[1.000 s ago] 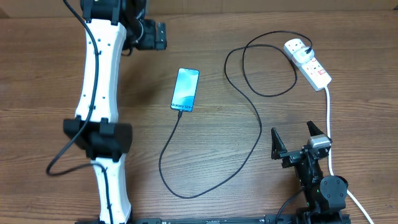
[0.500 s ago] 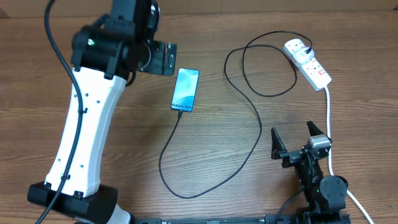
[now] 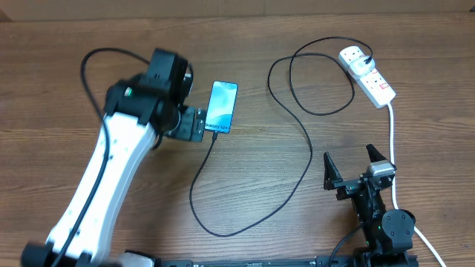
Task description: Plug charger to phone and switch on socket
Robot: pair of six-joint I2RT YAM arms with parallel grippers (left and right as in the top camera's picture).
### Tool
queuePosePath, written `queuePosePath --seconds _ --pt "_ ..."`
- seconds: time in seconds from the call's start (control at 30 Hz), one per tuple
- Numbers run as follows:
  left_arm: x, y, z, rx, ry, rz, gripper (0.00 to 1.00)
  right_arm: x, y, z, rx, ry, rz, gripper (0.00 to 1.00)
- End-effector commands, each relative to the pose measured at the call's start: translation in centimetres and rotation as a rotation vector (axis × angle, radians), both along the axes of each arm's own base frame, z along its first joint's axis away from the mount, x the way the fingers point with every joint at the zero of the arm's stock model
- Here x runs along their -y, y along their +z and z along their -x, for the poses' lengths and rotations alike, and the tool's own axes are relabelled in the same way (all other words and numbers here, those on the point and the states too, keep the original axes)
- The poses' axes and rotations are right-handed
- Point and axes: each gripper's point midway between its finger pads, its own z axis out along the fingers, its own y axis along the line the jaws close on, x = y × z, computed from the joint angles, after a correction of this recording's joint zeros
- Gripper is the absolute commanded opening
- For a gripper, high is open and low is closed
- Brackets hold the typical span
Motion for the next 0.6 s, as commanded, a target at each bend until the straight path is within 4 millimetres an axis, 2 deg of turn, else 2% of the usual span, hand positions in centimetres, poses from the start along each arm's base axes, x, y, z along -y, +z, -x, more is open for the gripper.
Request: queuePosePath --seconds 0.0,0.23,0.57 --pt "-0.8 -0.1 1.3 0.055 0.004 0.028 1.00 -0.1 -0.1 0.0 0.008 0.001 0.003 1.00" --pt "-2.4 -0.7 3.7 0.140 0.058 0.136 1.00 -0.1 -0.1 0.0 0.008 0.001 0.003 1.00" --pt "-4.4 2.2 6.6 0.284 0.125 0.232 1.00 -0.1 -0.1 0.0 0.008 0.001 0.003 1.00"
